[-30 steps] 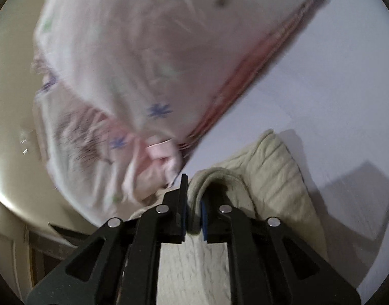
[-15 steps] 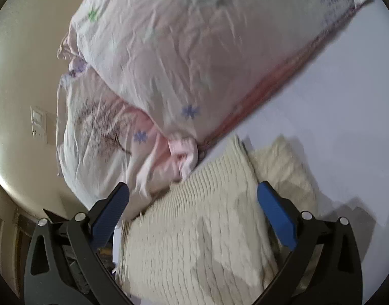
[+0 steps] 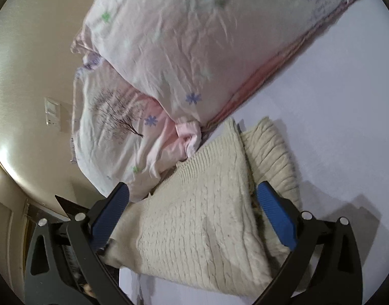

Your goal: Fold small clothes

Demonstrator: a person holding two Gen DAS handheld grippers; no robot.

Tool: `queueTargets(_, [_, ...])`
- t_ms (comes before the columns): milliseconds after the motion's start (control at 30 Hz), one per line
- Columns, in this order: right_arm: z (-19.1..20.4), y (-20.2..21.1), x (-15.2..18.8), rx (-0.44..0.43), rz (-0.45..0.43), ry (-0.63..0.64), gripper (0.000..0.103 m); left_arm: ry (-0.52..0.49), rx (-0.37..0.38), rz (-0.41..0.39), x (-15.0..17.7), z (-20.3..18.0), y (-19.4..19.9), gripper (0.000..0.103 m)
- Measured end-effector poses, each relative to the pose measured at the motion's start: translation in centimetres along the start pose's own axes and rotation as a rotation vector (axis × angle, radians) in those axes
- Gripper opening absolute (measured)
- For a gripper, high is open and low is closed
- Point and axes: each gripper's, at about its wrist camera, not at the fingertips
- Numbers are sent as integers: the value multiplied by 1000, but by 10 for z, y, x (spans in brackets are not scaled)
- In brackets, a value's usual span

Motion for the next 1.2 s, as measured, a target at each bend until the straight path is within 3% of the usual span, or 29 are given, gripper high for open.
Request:
queueTargets(133, [-5,32,-11,4,-72,14,101,-98,230,99,29,-100,-70,14])
queueTargets(167, [-7,37,-13,15,-85,20,101,-116,258,130,41,-116,-90,14])
queueTargets(233, [-17,47,-17,46,-103,10,101,-206,265,210,80,-152,-142,15])
queueTargets(300, [-27,50,-20,68,-107,-19,101,-324,213,353,127,-181,-198,15])
queueTargets(333, [-32,50,-23,86,-97,-32,101,-321,227,398,137,-184,-208,15])
queueTargets(400, [-36,50,-26,99,-68,-32,101,-254,366,467,148,-190,-207,15])
queueTargets(433, [-34,50,-29,99,-48,-16,101,-266,432,437,142,-193,-191,15])
queueTargets(467, [-33,50,-31,96,-33,1,101,-287,448,393,133,-193,-175,23])
queueTargets(500, [-31,48,-33,93,-17,14,101,-294,443,348,122,-189,-161,30])
queueTargets(567, [-30,37,-34,81,43,14,101,-289,330,221,91,-166,-130,65])
queueTargets(633, [-29,16,-30,87,133,9,101,-319,175,147,73,-141,-113,69])
queueTargets(700, [-28,-7,-24,129,212,40,101,-339,9,124,61,-108,-102,74])
queueTargets(767, [-29,-22,-19,155,257,54,101,-321,-99,150,61,-86,-106,78])
queueTargets(833, [-30,-33,-14,167,287,59,101,-319,-147,197,69,-70,-115,80])
queueTargets(900, [-29,-33,-13,171,286,75,101,-312,-159,221,73,-62,-121,82])
queueTargets(1033, [-22,-34,-3,139,306,140,98,-244,-106,250,81,-57,-134,83])
queueTargets(1100, [-19,-33,4,141,299,177,78,-206,-77,271,86,-57,-145,83])
queueTargets(1133, [-18,-32,7,155,290,203,53,-159,-57,297,91,-53,-152,82])
queueTargets(1167, [-21,-31,9,140,291,200,47,-130,-31,314,97,-52,-157,82])
queueTargets(1200, [-26,-30,11,113,293,168,44,-142,-18,304,100,-55,-157,73])
Point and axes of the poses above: each gripper's, at about its wrist camera, not at the fingertips, and y roughly against the way its jaws point, z to its left, x to its underside, and after that the axes turned 12 degrees about -z, right-handed
